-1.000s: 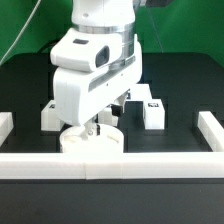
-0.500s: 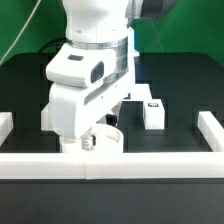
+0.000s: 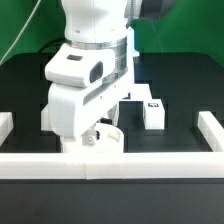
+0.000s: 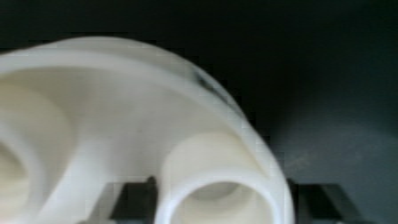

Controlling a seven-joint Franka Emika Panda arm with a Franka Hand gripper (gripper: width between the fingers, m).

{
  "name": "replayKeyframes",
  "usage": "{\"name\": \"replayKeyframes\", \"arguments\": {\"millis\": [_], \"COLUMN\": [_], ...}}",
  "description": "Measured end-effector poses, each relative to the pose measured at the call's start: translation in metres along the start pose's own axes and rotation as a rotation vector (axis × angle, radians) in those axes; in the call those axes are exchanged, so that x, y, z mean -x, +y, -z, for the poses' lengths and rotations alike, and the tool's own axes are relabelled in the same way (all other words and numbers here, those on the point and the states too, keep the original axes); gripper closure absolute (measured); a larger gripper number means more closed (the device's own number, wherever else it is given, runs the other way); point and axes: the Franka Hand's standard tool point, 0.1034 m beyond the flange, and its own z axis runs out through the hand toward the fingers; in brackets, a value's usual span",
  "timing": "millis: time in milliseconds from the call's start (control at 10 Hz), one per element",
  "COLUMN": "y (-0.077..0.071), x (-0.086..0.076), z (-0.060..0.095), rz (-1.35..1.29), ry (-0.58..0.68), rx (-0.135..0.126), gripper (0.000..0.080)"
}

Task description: Assemble stool

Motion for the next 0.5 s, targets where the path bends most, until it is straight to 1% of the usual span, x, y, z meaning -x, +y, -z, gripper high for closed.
{"name": "replayKeyframes", "arguments": {"millis": [100,500], "y": [-0.0001,-0.0001], "x": [0.0000,0.0000], "z": [-0.0001,-0.0001], "rz": [0.000,0.000], "ry": [0.000,0.000], "rx": [0.000,0.000], "gripper": [0.0475,0.0476]}}
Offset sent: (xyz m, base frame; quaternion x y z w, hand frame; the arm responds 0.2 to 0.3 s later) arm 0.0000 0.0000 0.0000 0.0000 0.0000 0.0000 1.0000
